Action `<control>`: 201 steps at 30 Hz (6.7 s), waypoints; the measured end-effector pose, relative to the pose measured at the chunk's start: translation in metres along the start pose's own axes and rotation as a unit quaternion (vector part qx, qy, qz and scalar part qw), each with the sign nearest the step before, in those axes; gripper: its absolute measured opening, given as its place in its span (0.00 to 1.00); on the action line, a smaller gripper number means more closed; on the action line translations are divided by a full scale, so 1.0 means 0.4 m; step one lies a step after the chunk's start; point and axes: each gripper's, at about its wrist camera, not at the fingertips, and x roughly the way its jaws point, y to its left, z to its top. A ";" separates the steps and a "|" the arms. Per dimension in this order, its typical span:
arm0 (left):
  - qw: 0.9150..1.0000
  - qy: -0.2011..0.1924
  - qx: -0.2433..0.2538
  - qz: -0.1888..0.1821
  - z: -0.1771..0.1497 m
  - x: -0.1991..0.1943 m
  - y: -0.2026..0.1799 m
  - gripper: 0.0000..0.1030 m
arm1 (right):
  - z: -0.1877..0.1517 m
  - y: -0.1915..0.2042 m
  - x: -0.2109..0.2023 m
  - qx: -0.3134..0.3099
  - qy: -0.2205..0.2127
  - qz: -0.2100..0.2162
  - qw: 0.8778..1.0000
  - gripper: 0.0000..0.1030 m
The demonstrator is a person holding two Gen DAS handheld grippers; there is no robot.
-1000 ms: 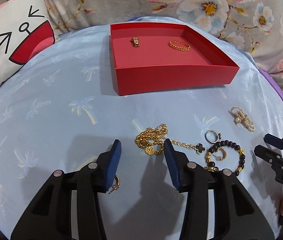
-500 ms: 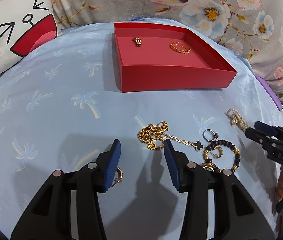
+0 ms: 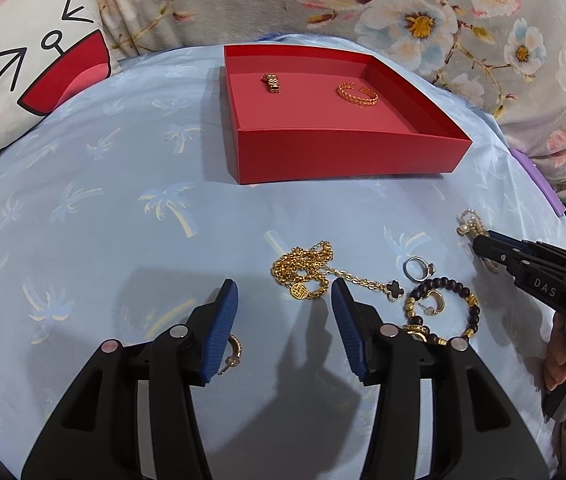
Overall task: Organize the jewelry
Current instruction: 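Move right tool to the pearl bracelet and grasp it while left tool approaches the gold chain, then grasp the gold chain by its black clover pendant with left tool while right tool lifts pearls, then carry the pearl bracelet and gold chain over the red box, then lower and release the pearls and chain into the box, withdraw both tools, then move left tool toward the gold hoop earring while right tool approaches the black bead bracelet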
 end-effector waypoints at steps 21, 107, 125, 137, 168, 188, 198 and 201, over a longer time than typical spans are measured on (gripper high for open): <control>0.998 0.003 0.062 0.005 0.015 0.012 -0.147 0.45 | -0.106 -0.015 -0.089 0.019 0.003 0.002 1.000 0.18; 0.982 -0.179 0.038 -0.044 0.219 -0.382 -0.108 0.13 | 0.041 0.018 -0.212 0.000 -0.054 0.066 0.996 0.15; 0.977 -0.207 0.045 0.012 0.493 -0.175 -0.100 0.13 | 0.347 0.041 0.004 0.001 -0.054 0.032 0.998 0.15; 0.983 -0.181 0.019 0.012 0.552 -0.032 -0.083 0.13 | 0.407 0.027 0.150 0.020 -0.025 0.033 0.999 0.15; 0.991 -0.109 0.025 0.078 0.379 0.094 -0.043 0.14 | 0.340 0.057 0.050 -0.003 -0.078 0.028 0.997 0.17; 0.989 -0.124 0.025 0.081 0.268 -0.048 -0.030 0.37 | 0.202 0.051 -0.090 -0.019 -0.078 0.021 0.997 0.32; 0.995 -0.074 -0.001 0.069 0.084 -0.084 0.030 0.37 | 0.027 0.050 -0.116 -0.017 -0.027 0.033 0.999 0.33; 0.996 -0.056 -0.013 0.062 0.040 -0.076 0.038 0.37 | -0.026 0.066 -0.123 -0.018 -0.013 0.046 0.999 0.35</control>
